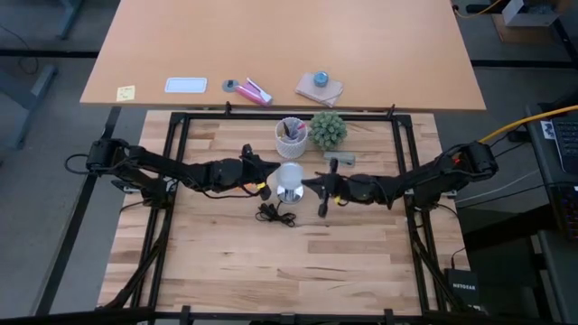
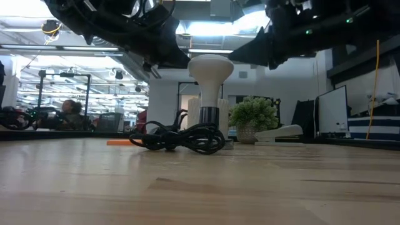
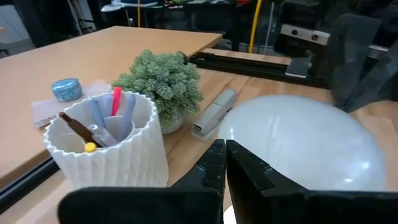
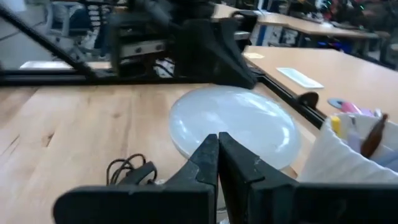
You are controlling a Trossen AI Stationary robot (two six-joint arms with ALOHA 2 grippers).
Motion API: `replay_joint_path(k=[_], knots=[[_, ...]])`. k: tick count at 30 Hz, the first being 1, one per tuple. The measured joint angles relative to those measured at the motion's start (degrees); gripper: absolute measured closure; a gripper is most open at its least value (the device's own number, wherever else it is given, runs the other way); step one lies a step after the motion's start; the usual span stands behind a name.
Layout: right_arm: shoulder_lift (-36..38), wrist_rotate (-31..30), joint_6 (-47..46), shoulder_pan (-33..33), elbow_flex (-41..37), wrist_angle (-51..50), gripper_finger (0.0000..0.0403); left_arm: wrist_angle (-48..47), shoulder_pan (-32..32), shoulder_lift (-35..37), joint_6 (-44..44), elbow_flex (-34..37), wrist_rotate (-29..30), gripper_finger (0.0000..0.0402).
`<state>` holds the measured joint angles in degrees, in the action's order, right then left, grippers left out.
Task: Screw lightbulb
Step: Remove the light bulb from the lamp socket
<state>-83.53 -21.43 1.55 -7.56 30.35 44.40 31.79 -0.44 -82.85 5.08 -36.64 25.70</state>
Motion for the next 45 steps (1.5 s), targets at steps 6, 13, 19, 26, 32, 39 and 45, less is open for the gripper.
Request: replay_joint_path(k=[6,13,19,26,32,39,45], knots=[[0.09,0.31,-1.92,2.76,0.09,-0.56,0.0391,-0.63,0.88,0.09,0.97,0.0,1.0,0.0396],[0.13,0.02,-1.74,4.32,0.09,-0.49,0.0391,-2.22,2.48,0.26,4.53,-0.09,1.7,0.0396],[0.07,-0.74,-1.32,4.82,0.09,-0.15,0.0391,-2.0,4.74,0.24,5.98,-0.2,-0.54,0.0396],[0.02,-1.38,-1.27,5.66,0.1,-0.19,0.0391,-2.24,6.8,0.13,6.6,-0.2,-0.7,0.0396],[-0.24,-1.0,-1.01,7.44,-0.13,2.18,0.0391,-3.51,7.76,-0.25,6.56,0.17,-0.94,0.0396],[0.56,0.56,3.46,7.59,-0.11,6.66,0.0391,-2.78,7.75,0.0,6.46,0.04,0.0,0.0396],[3.25,5.24,3.46,7.57,-0.07,6.66,0.0391,-2.67,7.97,1.72,6.45,0.04,0.26,0.0396]])
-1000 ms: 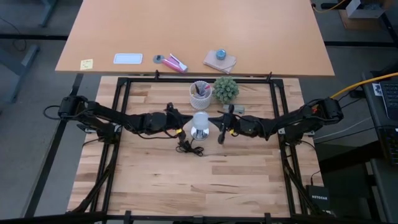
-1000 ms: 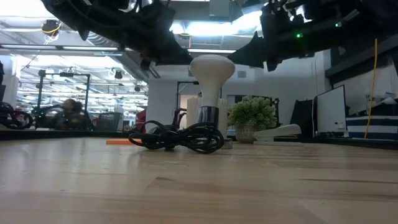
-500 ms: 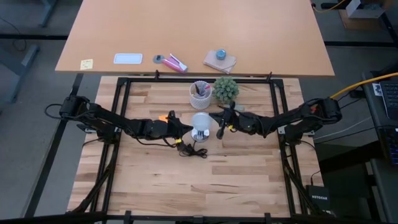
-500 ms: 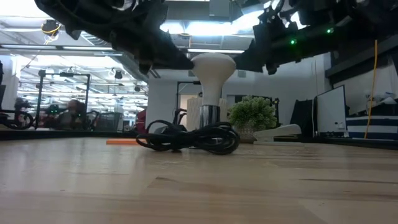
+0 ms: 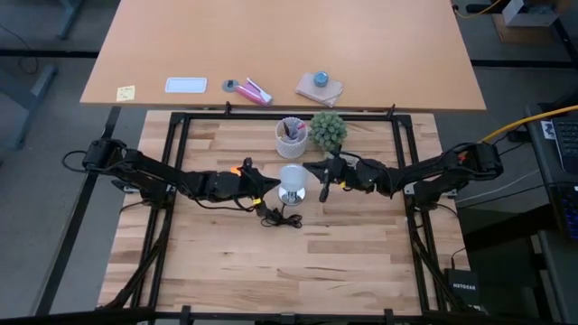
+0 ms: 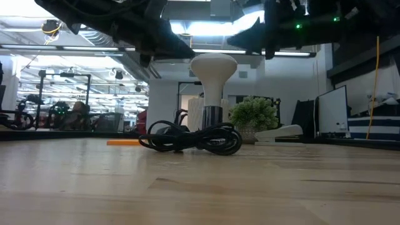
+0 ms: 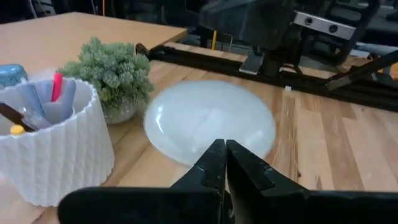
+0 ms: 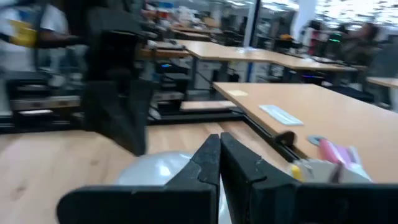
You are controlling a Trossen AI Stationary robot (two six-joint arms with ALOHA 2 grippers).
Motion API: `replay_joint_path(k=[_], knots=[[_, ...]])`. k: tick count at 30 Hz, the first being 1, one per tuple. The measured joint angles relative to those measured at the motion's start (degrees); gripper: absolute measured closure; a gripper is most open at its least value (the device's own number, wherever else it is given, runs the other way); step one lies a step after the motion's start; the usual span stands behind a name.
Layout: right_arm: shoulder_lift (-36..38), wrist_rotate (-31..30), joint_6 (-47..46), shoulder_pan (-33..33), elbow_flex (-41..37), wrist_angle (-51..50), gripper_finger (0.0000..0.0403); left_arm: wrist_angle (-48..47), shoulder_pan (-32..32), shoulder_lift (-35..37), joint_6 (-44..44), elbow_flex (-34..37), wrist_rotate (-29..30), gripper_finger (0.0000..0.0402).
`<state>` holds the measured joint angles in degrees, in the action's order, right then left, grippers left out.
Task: Screw lightbulb
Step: Remove the light bulb from the lamp socket
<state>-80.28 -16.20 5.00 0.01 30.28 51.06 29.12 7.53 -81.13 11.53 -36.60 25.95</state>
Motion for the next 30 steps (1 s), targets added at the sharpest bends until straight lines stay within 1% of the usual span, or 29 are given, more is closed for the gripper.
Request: replay_joint_path(k=[4,8,11,13,16,19,24,27,30], knots=[[1.3,5.0,-0.14,-0.04,0.04,-0.14,0.0391,0.18,0.78,1.17,-1.56,-0.01,0.15,0.0396],[1.32,12.43,-1.88,-0.04,0.04,-0.51,0.0391,0.54,1.2,1.91,-3.9,-0.04,0.15,0.0396],[1.32,17.27,-4.87,-0.05,0.04,-2.34,0.0391,2.06,0.73,1.91,-6.28,-0.04,2.63,0.0396],[1.32,18.62,-6.18,-0.72,0.04,-3.3,0.0391,3.38,-0.08,1.93,-8.37,-0.04,4.16,0.0396],[1.32,17.08,-6.26,-2.58,0.04,-5.22,0.0391,3.69,-2.05,1.95,-10.37,-0.09,4.52,0.0396],[1.32,14.95,-6.14,-4.63,0.04,-6.68,0.0391,2.44,-4.42,1.95,-10.32,-0.11,4.63,0.0396],[1.32,8.84,-6.02,-6.63,0.07,-9.88,0.0391,0.02,-7.61,1.94,-9.99,-0.11,4.52,0.0396],[0.83,5.69,-6.22,-6.9,0.07,-11.05,0.0391,-1.32,-8.86,1.93,-9.97,-0.09,2.28,0.0396],[-0.53,5.16,-6.25,-6.75,0.07,-10.74,0.0391,-1.69,-9.55,1.93,-9.88,-0.09,0.89,0.0396]])
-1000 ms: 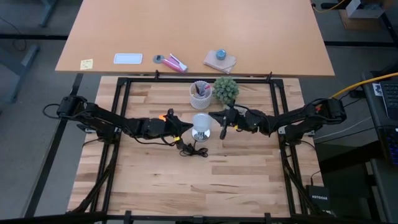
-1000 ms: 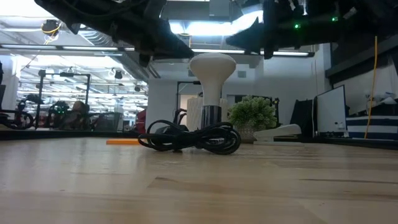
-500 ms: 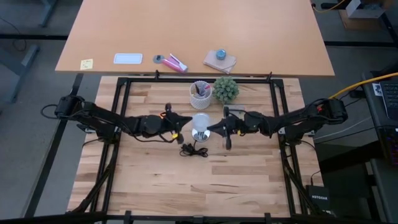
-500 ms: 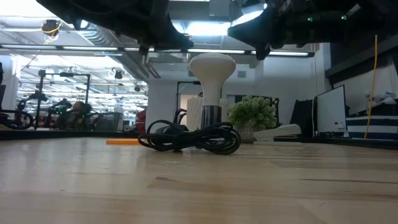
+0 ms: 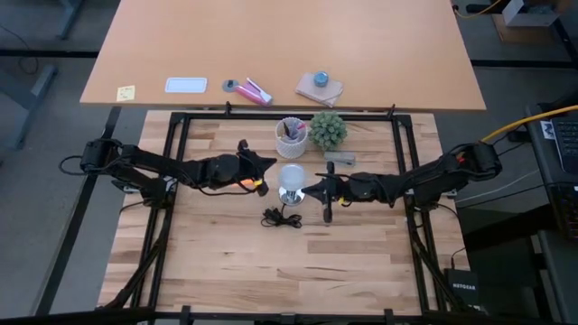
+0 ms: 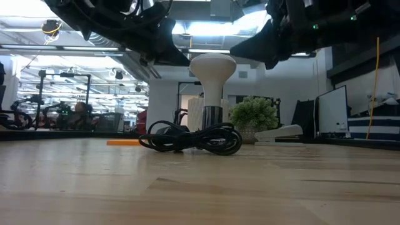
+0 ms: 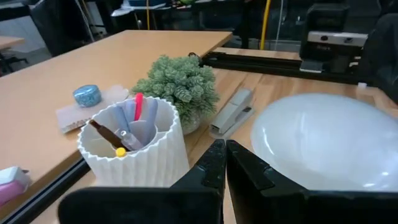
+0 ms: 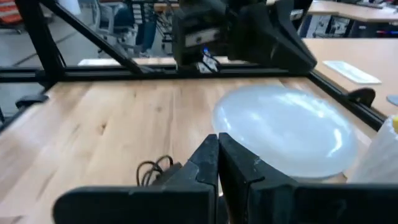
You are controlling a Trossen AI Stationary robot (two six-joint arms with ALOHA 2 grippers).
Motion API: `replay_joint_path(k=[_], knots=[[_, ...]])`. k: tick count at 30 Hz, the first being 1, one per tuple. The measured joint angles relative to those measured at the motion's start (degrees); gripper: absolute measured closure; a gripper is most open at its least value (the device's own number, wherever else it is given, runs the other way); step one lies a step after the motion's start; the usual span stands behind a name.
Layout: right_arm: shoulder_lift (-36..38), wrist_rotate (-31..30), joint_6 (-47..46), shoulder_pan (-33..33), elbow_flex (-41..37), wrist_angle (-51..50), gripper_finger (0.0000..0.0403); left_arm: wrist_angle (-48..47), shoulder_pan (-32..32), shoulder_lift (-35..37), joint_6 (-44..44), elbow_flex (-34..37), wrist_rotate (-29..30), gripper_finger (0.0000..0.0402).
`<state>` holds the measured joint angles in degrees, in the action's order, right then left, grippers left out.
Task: Screw lightbulb
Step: Remove the light bulb from the lamp socket
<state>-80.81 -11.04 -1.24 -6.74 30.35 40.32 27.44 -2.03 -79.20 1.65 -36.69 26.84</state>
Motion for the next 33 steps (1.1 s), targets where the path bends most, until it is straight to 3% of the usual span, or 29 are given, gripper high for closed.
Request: replay_joint_path(k=[9,15,33], knots=[[-2.72,-5.91,-0.03,0.0,0.02,0.16,0.0391,-2.65,0.27,0.0,0.92,0.0,-5.16,0.0396],[-2.72,-8.94,-0.12,0.0,0.02,0.09,0.0391,-6.61,2.18,-0.04,3.91,0.0,-5.25,0.0396],[-2.72,-18.98,-1.52,0.0,0.02,-1.24,0.0391,-3.27,10.09,-0.04,4.49,0.03,-5.47,0.0396]])
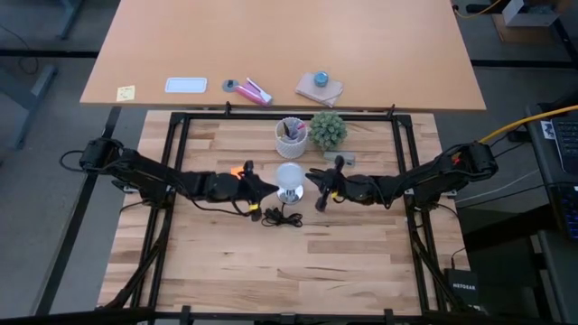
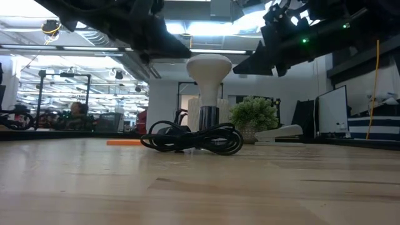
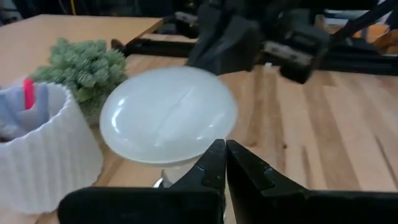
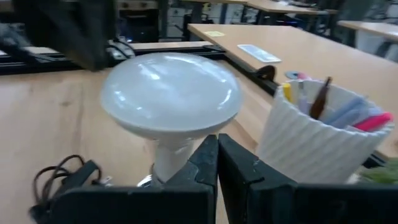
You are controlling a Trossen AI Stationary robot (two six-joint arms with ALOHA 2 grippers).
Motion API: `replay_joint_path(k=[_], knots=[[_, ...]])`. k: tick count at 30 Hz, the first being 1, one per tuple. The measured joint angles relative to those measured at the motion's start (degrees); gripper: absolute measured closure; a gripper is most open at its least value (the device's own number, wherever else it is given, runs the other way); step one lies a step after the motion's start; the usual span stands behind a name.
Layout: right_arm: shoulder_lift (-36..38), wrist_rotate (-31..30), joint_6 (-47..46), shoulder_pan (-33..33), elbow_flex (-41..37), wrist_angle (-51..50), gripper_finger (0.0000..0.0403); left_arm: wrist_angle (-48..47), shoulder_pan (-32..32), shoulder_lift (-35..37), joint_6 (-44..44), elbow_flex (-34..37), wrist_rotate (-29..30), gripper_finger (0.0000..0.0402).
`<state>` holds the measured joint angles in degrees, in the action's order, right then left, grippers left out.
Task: Screw lightbulb
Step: Remove the light bulb from the lamp socket
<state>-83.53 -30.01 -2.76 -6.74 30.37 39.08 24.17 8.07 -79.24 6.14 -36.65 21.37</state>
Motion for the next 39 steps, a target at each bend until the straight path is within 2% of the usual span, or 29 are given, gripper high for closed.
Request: replay_joint_path(k=[6,10,13,17,21,27,39], knots=[[0.0,-3.9,3.07,0.0,0.0,1.08,0.0391,5.67,1.03,0.0,-3.96,-0.03,1.18,0.0396],[0.37,-3.83,4.81,-0.04,0.0,3.49,0.0391,10.17,0.57,0.0,-8.69,-0.03,7.68,0.0396],[1.32,-0.84,4.72,-0.06,0.0,4.67,0.0391,11.74,-0.98,0.02,-11.12,-0.04,13.03,0.0396],[1.92,7.34,4.57,-1.49,0.0,5.26,0.0391,10.84,-4.91,0.02,-10.02,-0.04,13.57,0.0396],[1.92,13.67,4.57,-3.58,0.0,5.18,0.0391,8.38,-9.01,0.02,-7.58,-0.03,9.62,0.0396],[1.92,11.29,4.58,-3.87,0.0,3.93,0.0391,7.77,-12.16,-1.37,-4.59,-0.03,-2.31,0.0396],[1.55,10.19,3.01,0.17,0.0,1.28,0.0391,6.76,-9.56,-2.64,-2.6,-0.06,-2.31,0.0396]])
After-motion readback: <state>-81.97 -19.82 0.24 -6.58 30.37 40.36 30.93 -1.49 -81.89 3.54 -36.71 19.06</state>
